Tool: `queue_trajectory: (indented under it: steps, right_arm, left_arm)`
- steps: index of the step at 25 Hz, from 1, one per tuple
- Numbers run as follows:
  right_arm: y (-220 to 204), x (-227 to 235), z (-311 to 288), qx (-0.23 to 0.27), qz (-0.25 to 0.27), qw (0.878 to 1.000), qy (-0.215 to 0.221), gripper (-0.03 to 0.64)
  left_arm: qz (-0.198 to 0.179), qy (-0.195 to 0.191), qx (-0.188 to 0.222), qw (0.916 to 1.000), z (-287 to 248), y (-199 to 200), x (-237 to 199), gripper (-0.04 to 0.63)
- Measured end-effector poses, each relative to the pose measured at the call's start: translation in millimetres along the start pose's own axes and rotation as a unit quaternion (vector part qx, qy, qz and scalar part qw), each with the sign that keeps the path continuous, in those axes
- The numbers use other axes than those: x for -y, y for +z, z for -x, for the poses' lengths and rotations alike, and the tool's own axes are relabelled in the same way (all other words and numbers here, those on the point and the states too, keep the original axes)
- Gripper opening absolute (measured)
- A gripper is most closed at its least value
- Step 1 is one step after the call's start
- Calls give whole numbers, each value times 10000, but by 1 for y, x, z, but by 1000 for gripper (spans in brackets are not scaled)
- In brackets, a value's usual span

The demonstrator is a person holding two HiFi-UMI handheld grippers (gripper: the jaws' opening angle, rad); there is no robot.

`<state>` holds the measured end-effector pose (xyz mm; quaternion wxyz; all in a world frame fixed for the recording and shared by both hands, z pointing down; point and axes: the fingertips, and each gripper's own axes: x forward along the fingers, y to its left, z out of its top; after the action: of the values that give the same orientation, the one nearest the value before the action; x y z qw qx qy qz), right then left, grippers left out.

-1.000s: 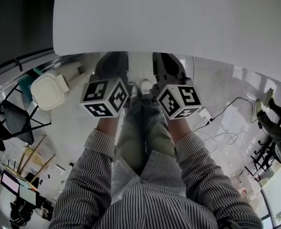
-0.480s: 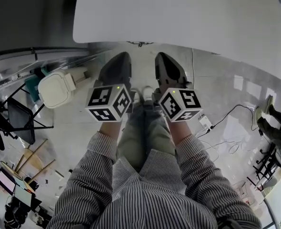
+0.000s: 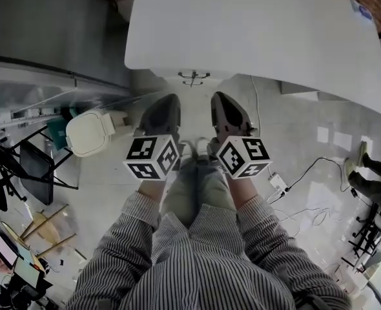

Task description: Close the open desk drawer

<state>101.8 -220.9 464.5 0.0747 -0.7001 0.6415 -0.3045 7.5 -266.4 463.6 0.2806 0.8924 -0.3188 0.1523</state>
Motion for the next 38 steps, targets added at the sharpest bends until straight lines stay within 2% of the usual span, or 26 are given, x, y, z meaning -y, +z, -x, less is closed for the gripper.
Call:
queue_trajectory:
  steps: [5,9,18,22,32,38]
  right_arm:
    - [27,-35,23,48,178,9997,139,17]
    - [51,-59,35,95,531,9982,279,17]
    - [82,-113,49,-97,1137,9907,744,17]
    - [89,-126,57,-307,1266,9870,937,17]
    - [108,-152,77,-302,1655,9779,1238,17]
    - [127,-164,91,-97,1521,9776,1453,17]
  left_arm:
    - [48,15,84,10000,41,18,6,12]
    - [139,-53,269,9995,63,39,16,12]
    - [-102,-252,417,9988,96,83,40,12]
    - [-271,-284,475,9981,104,95,52,12]
    - [-320,-543,605,9962,124,107,77,12]
    - [-456,-663,854,9931,136,127,84,11]
